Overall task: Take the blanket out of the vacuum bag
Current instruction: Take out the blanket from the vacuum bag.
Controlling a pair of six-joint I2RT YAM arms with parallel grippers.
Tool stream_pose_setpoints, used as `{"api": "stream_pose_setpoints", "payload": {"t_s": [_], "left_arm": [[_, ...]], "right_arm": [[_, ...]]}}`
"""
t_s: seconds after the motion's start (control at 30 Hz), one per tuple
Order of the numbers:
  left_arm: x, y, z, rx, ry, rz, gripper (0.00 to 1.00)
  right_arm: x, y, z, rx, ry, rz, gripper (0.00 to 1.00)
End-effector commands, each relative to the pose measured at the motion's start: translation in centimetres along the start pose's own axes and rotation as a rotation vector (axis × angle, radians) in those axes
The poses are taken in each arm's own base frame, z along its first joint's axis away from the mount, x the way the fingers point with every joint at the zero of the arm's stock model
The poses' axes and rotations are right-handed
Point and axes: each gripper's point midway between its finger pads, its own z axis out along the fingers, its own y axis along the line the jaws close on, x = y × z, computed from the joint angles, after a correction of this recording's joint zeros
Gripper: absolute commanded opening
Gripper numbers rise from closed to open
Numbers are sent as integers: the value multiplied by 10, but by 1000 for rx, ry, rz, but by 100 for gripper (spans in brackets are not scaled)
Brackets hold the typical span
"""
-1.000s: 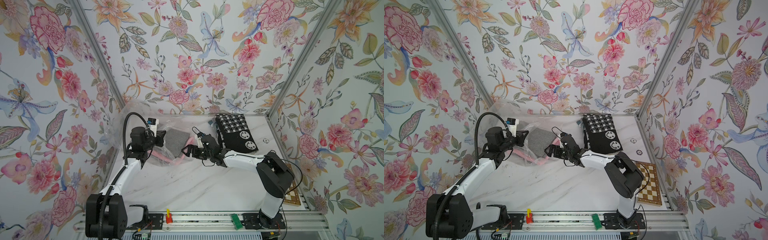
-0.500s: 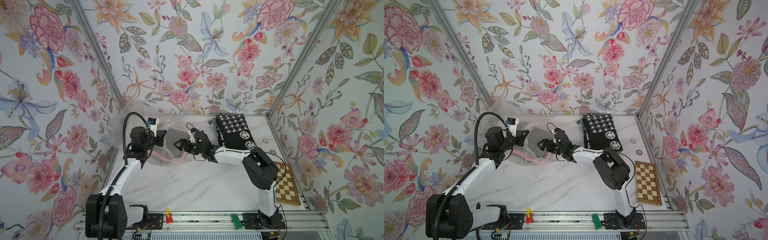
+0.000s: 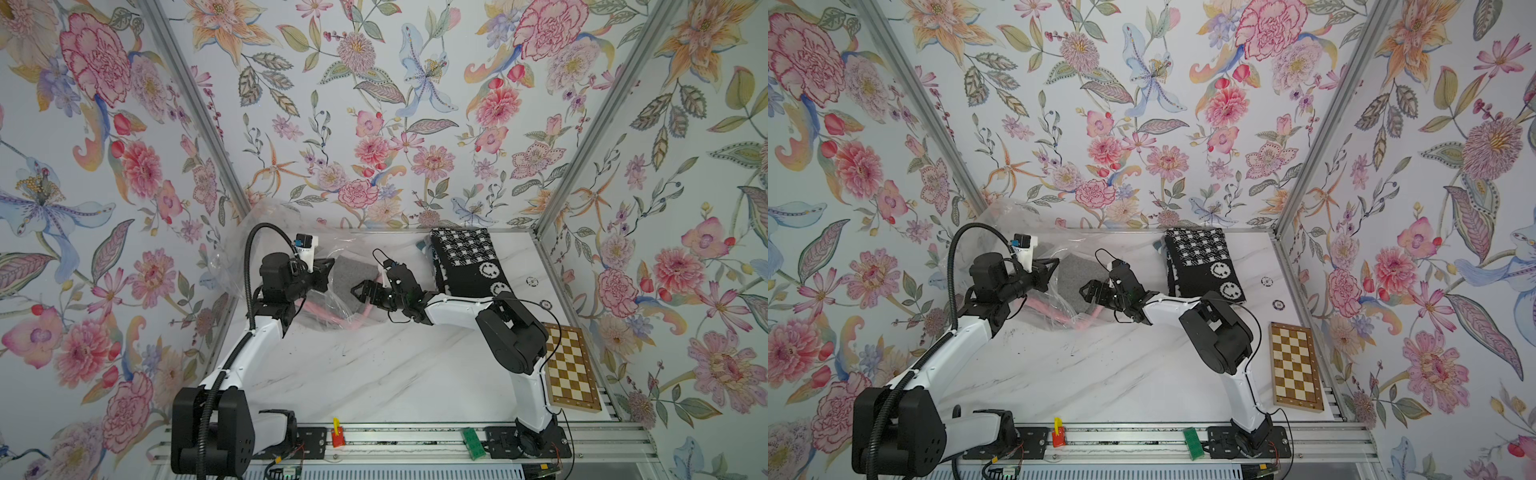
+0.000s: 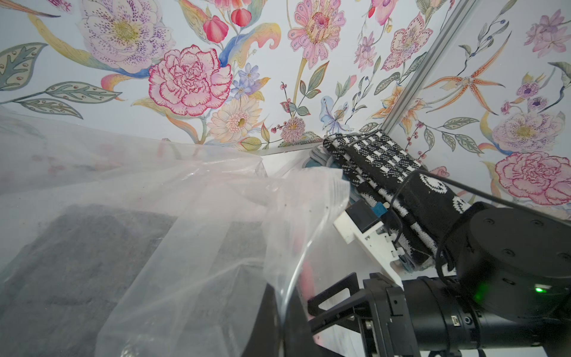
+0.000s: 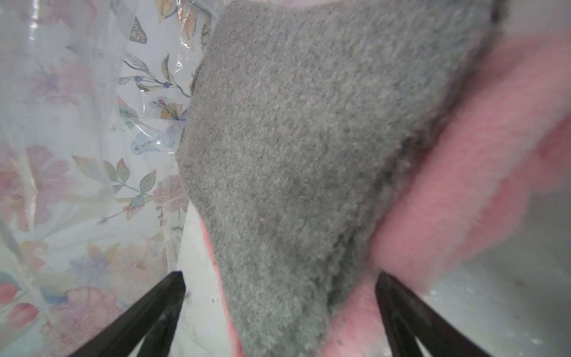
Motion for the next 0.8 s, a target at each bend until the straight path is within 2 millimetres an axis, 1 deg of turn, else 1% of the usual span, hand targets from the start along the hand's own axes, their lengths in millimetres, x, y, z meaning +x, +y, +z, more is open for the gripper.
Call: {"api": "stream_pose_setpoints", "payload": {"t_s": [0.0,0.13,0.23,0.33,0.47,0.57,0.77], "left_arm": [[-6,-1,0,20,-32,1,0],[-6,0,1,21,-31,-2,0],[-6,-1,1,27,-31,-5,0],[-8,-1,0,25,-36,-1,0],[-8,-1,1,24,-34,-1,0],[-6,1,1,20,-28,0,0],[-6,2,1,10,-26,4,0]], "right_arm": [[-6,-11,5,24,-23,-22,99],[1,-18,11,19,-18,-11,99],[5,-17,13,13,-10,-13,99],[3,-14,10,20,-16,-23,99],[-4,-4,9,-4,-22,-31,99],[-5,5,11,-16,-13,-36,99],[-1,23,13,-38,9,-54,99]]}}
